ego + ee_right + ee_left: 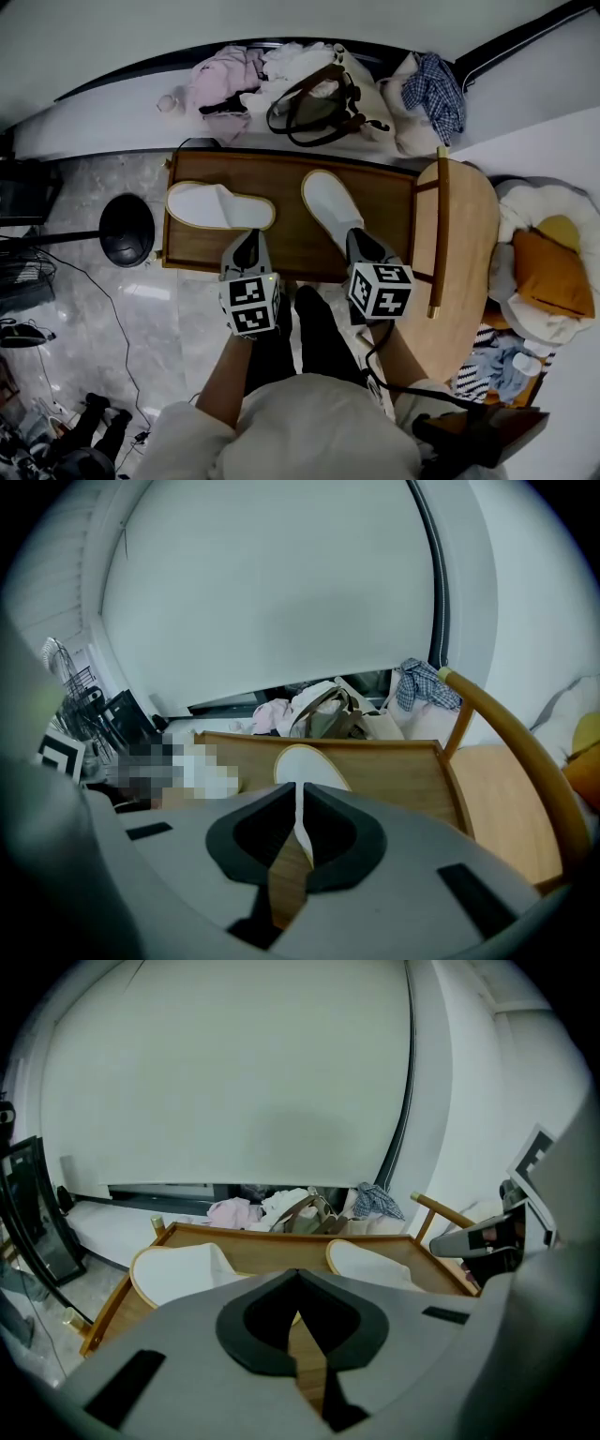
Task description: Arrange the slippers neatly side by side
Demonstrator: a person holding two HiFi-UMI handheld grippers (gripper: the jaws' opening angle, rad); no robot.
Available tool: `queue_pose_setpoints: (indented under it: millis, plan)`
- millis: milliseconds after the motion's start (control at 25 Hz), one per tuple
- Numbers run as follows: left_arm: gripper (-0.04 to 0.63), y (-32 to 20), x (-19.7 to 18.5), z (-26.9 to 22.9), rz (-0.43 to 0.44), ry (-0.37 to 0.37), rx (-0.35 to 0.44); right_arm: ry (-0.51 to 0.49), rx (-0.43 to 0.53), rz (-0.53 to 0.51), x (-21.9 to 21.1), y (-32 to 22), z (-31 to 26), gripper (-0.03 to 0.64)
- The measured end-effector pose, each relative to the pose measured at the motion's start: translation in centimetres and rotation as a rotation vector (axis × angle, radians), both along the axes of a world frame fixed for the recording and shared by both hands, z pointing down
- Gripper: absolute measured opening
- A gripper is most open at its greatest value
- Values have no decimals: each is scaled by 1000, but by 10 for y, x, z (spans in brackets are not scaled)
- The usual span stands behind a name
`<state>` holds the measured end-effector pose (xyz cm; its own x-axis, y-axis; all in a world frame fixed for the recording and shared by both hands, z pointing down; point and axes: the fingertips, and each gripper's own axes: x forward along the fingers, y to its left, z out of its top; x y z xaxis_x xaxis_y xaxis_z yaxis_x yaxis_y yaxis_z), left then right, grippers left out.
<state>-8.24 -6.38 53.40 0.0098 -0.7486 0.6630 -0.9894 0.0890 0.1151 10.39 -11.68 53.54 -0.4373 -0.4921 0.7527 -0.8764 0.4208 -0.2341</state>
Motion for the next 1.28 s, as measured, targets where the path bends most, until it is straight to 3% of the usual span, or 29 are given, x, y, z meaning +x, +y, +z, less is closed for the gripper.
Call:
queue_pose_setpoints:
  millis: [440, 600, 1280]
  plan:
    - [5, 13, -14, 11, -69, -11, -17, 41, -22, -85, -11, -5, 18, 43]
    - [5, 16, -20, 15, -97, -11, -20, 65, -27, -120, -14, -7, 26, 118]
    - [5, 44, -39, 28, -210, -18, -46, 241, -20, -357, -31, -14, 59, 155]
